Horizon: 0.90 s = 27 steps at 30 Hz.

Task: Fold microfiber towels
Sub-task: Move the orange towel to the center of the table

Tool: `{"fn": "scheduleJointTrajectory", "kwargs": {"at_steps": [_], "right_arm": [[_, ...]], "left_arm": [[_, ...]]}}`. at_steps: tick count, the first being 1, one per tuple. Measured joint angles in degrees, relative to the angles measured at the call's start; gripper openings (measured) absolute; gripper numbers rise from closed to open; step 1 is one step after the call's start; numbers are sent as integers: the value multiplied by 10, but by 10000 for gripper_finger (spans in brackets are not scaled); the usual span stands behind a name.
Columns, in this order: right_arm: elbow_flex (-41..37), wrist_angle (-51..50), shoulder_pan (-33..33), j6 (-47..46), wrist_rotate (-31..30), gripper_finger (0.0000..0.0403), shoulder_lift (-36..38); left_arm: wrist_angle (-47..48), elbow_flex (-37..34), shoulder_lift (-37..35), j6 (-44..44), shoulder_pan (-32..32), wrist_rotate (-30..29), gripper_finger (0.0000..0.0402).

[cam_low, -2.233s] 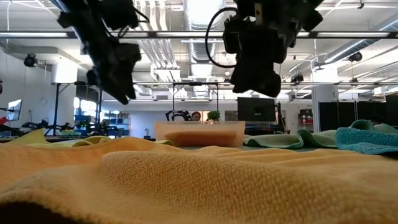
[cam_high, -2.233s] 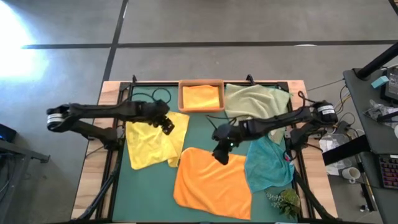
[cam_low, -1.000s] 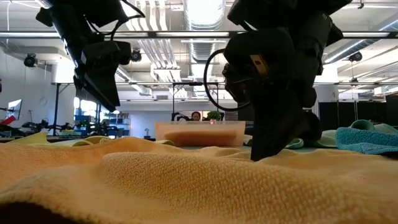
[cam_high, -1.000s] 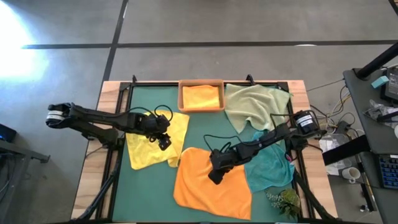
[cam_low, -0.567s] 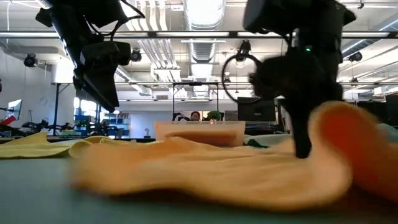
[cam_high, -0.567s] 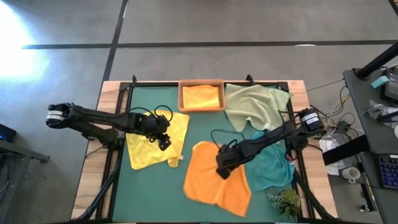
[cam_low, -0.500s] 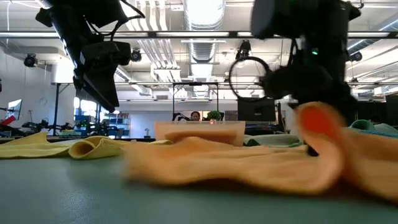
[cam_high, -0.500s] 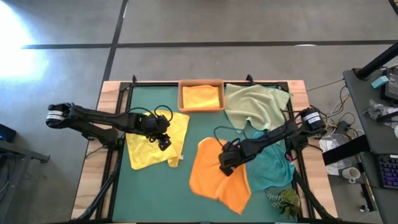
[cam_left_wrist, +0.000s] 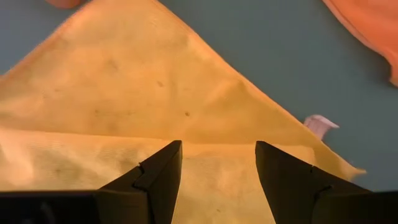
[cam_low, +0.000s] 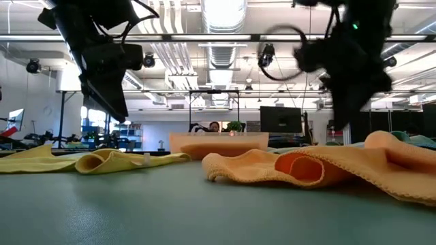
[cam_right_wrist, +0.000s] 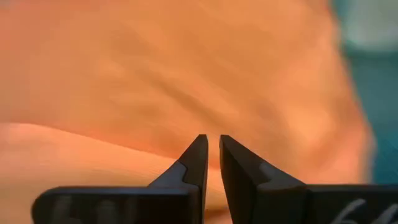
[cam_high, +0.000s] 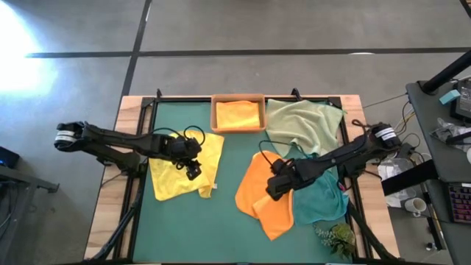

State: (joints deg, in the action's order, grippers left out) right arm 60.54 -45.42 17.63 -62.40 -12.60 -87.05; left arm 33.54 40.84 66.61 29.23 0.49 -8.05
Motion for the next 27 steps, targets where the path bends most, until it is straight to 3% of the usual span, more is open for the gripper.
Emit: {"fn": "scheduleJointTrajectory", "kwargs": {"at_steps": [9,14,18,27], "right_arm": [[1,244,-16,218,-4,34,1],[1,343,-44,284,72,47,-13],[7,377,-64,330,124,73,-32],[111,385,-68,551,127,137,-146]], "left_arm": [[1,0,0,11,81,3,189],[9,0,0,87,145,5,189],[29,0,0,131,200,5,189],[136,0,0,244,283,5,189]]}}
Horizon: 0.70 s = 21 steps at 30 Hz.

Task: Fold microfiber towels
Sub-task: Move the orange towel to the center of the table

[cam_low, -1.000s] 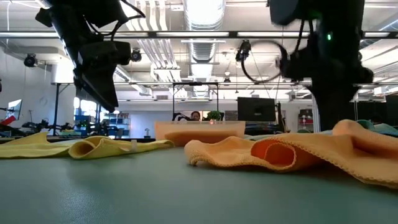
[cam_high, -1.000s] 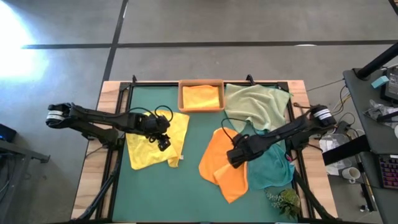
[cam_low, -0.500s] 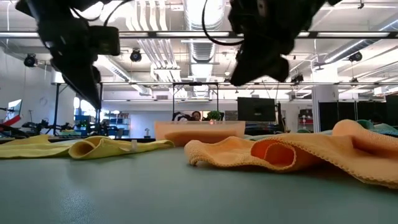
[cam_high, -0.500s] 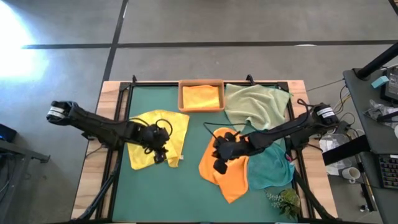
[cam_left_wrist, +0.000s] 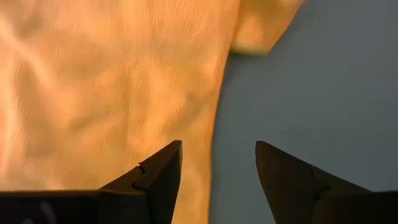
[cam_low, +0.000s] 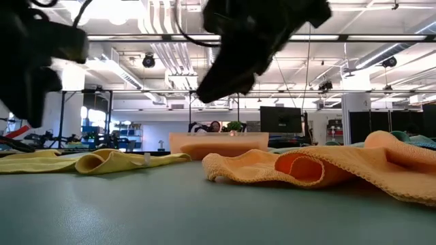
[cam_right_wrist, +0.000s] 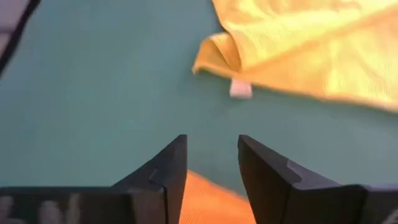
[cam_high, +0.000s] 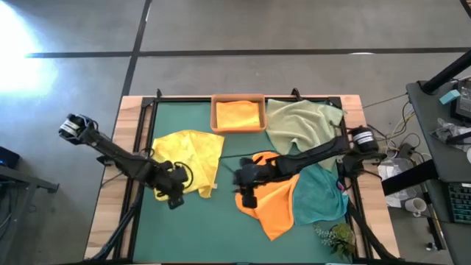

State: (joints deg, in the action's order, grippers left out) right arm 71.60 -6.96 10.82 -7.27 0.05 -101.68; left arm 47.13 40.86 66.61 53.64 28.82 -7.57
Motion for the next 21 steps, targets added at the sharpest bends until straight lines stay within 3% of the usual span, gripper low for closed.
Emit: {"fn": "scheduleJointTrajectory", "kwargs": {"at_steps": [8,11,21], "right_arm": [[151,-12,-10,102,2,144,-129],[204,-38,-10,124,30,144,-167],[305,-65,-21,173,64,144,-246]], "left_arm": [[49,0,0,16,51,1,189],[49,0,0,17,60,1,189],[67,-3,0,16,66,1,189]]}}
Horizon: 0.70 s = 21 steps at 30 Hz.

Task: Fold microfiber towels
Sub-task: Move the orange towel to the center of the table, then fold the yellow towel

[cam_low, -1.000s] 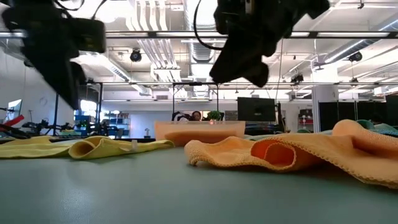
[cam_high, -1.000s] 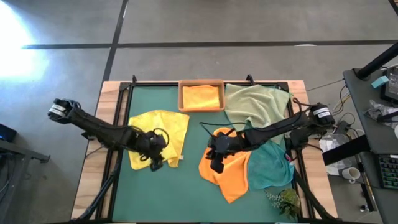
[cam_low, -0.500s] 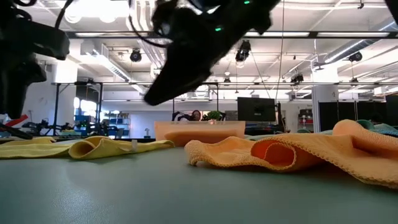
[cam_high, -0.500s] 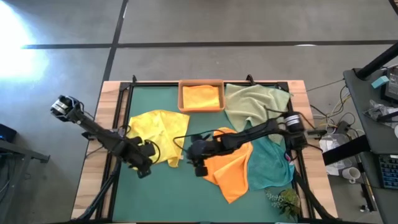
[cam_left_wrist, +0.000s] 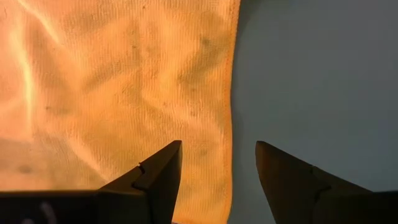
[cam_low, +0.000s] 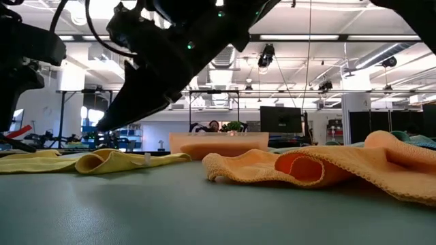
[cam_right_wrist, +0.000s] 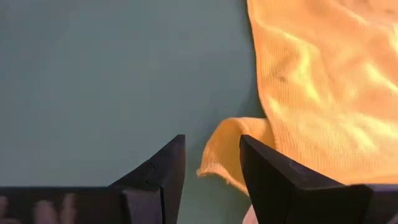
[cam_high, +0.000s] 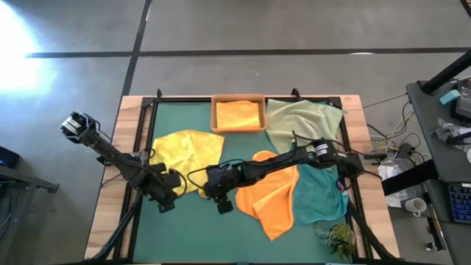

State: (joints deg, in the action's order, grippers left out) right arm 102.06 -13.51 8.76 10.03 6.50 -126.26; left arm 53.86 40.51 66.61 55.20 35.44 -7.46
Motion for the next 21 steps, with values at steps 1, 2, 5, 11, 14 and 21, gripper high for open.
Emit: {"fn": "scheduleJointTrajectory", "kwargs": {"at_steps": [1,2,5,11,14,21], "right_arm": [[4,-3,-2,1,3,144,-6],[9,-7,-3,1,10,144,-11],[20,-19,-5,7,33,144,-28],[41,-45,-6,16,-7,144,-58],[55,-76,-6,16,-22,140,-62],[57,-118,-8,-13,-32,80,-62]], "left_arm": [[1,0,0,0,0,0,189],[2,0,0,0,0,0,189],[8,-2,0,0,0,0,189],[8,-17,0,0,-1,0,189],[7,-29,0,0,-1,0,189],[5,-40,0,-1,3,17,189]]}}
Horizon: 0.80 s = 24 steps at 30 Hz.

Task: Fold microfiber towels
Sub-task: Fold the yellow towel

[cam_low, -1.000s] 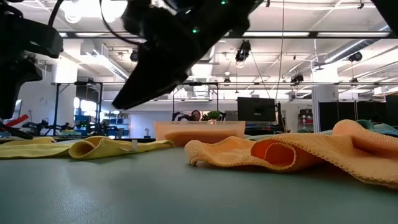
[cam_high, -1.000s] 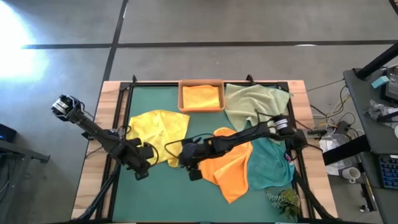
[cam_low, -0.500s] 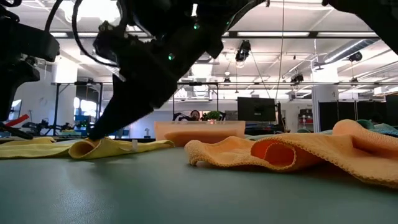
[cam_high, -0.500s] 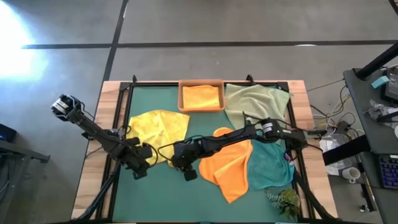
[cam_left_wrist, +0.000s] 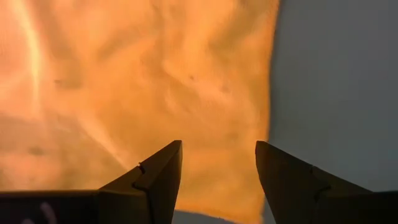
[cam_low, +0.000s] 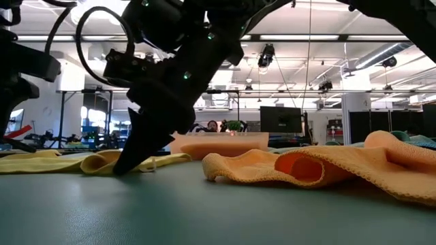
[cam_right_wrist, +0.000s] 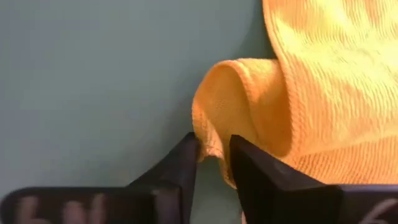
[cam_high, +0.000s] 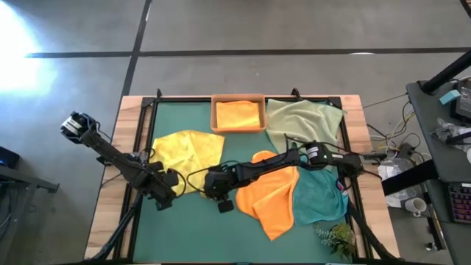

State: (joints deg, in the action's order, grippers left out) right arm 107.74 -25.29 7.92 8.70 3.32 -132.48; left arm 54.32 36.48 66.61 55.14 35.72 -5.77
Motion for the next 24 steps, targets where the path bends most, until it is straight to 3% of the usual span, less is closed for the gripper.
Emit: {"fn": "scheduleJointTrajectory", "kwargs": {"at_steps": [5,13,24], "right_arm": [[0,-7,0,-12,2,16,0],[-1,-8,0,-27,1,9,0],[-2,-8,-1,-27,9,9,0]], "left_arm": [[-1,3,0,-4,47,52,189],[-16,0,0,1,159,54,189],[-18,-2,74,-4,163,24,189]]}}
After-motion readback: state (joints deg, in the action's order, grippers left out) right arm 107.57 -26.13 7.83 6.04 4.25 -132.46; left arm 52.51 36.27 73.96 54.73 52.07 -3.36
